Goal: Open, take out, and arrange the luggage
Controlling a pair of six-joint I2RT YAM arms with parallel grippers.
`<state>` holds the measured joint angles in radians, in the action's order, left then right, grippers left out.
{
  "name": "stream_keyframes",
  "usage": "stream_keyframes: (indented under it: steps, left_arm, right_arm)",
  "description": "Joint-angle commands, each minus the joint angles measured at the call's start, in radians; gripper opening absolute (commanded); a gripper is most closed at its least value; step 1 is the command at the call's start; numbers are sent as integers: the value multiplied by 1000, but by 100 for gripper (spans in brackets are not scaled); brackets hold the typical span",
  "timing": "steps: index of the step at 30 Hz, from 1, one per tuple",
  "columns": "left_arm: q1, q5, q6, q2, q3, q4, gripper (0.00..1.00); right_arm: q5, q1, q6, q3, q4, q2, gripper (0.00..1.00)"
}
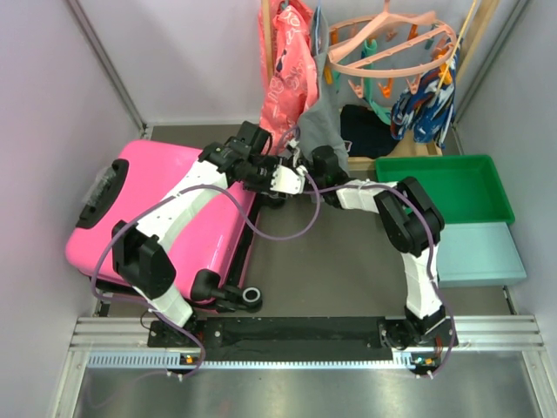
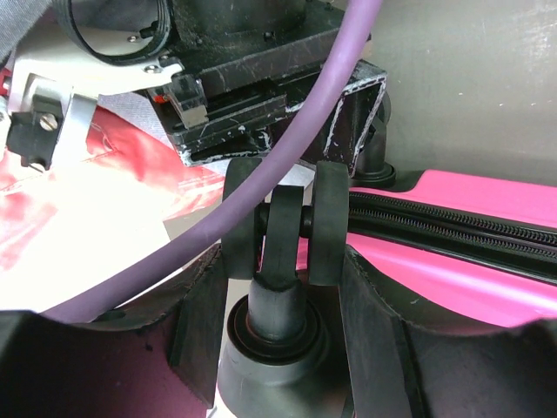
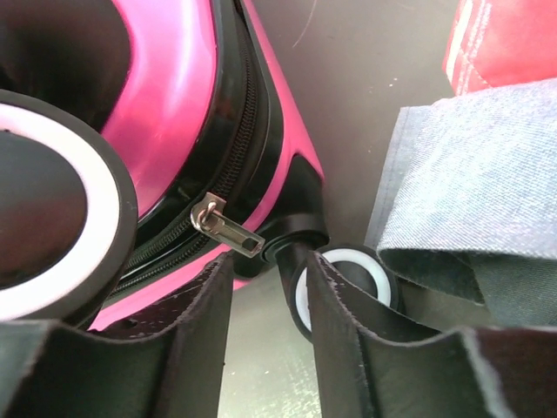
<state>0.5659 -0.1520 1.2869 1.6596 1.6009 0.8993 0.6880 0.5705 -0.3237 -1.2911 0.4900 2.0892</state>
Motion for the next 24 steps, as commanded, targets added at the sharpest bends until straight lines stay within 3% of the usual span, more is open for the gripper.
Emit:
stream_keyframes:
  steps: [1, 8, 11, 14, 15, 16, 17, 19, 20, 24]
  left_arm:
    - [32, -116, -54, -29, -15, 400, 0]
    - [35, -161, -89, -29, 17, 409, 0]
    - [38, -176, -197, -40, 19, 360, 0]
    - [40, -159, -375, -55, 19, 285, 4]
    - [40, -150, -446, -60, 19, 271, 14]
    - [42, -140, -472, -73, 19, 247, 30]
    - [42, -126, -495, -81, 18, 240, 59]
    - [40, -110, -553, -106, 19, 211, 78]
    - [40, -100, -573, -115, 22, 202, 97]
    - [40, -38, -676, -165, 68, 173, 99]
  right_arm:
    - [169, 65, 3, -74, 166, 9, 41]
    - [145, 39, -38, -53, 220, -29, 40]
    - [34, -3, -48, 86, 214, -121, 47]
    - [-66, -8, 53, 154, 83, -214, 60]
    - [-82, -6, 70, 164, 31, -236, 64]
    - [-97, -8, 104, 173, -5, -254, 66]
    - [-122, -6, 121, 185, -31, -291, 94]
    - [-146, 2, 159, 200, -91, -331, 95]
    - [-174, 8, 191, 222, -96, -356, 96]
    - [-254, 47, 297, 219, -210, -463, 96]
